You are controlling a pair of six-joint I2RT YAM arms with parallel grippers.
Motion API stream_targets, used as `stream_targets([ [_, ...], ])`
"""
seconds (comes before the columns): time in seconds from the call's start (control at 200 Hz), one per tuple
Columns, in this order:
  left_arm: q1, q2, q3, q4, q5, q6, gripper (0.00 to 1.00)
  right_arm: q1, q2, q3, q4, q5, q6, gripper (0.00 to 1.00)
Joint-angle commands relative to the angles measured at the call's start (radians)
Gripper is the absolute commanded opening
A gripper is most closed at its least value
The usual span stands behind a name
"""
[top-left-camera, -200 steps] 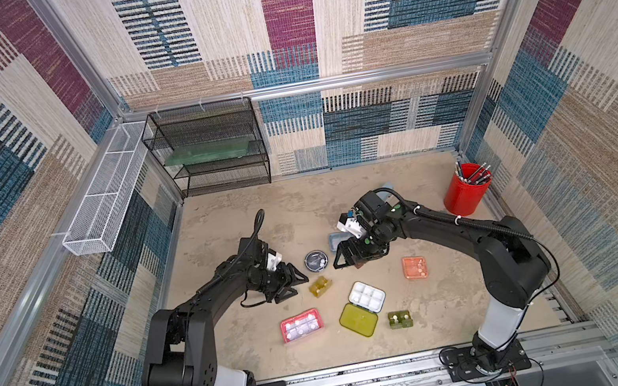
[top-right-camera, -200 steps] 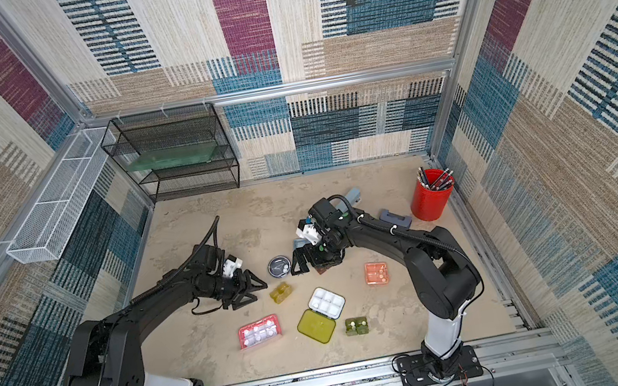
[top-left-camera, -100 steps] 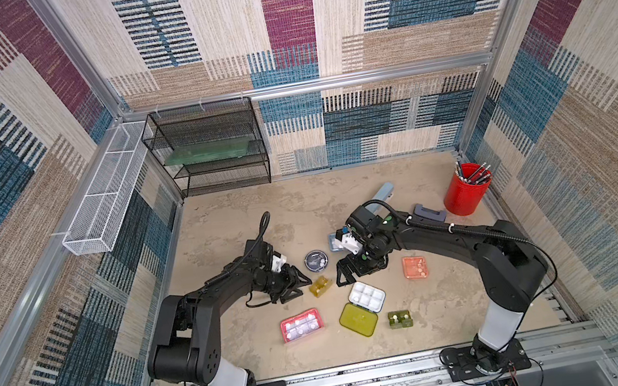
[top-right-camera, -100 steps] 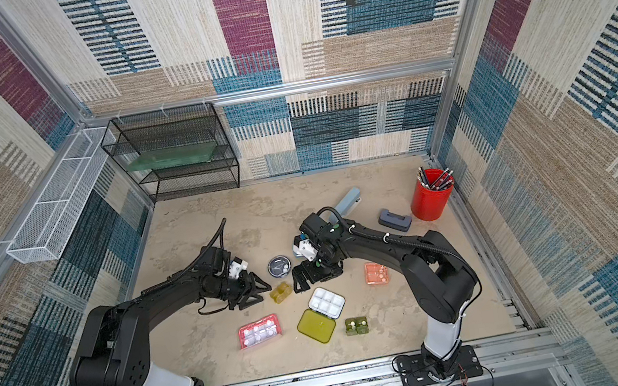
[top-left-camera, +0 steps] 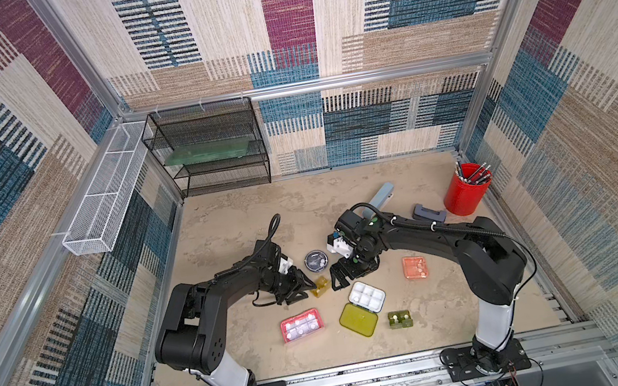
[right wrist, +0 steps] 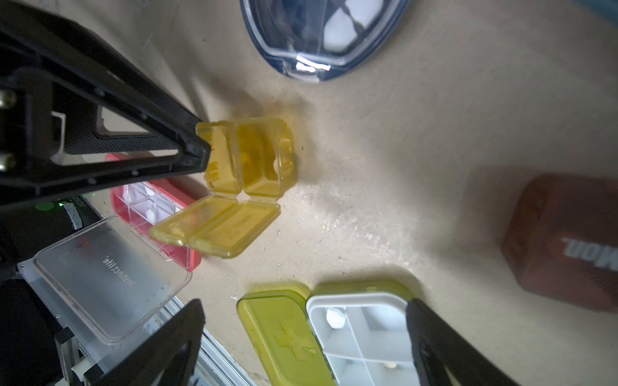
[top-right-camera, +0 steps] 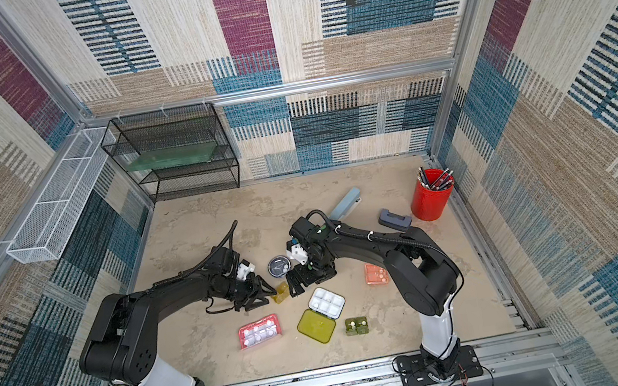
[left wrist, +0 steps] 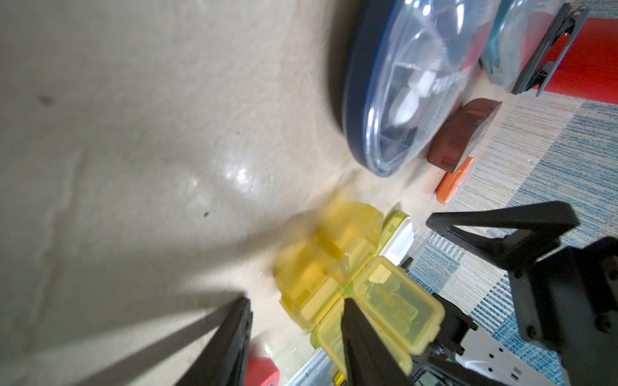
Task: Close pillboxes
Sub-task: Close the lid on the pillbox.
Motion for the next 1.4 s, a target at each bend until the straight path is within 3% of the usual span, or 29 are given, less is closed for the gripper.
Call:
stream_targets([
  [0.0,-0.004,0.013,0.021,-0.016,-0.018,0.028,0.45,0.0,0.017,0.021,-0.018,0.028,0.003,0.95],
  [0.626,-0.022,0.053,0.094,-0.115,-0.059,0.123,0.36,-0.006,0.105,0.12,-0.05,0.033,0.019,0.95],
  [1.392,-0.055,0.095,0.151,-0.157,-0.094,0.164,0.34,-0.02,0.179,0.198,-0.058,0.02,0.024,0.95],
])
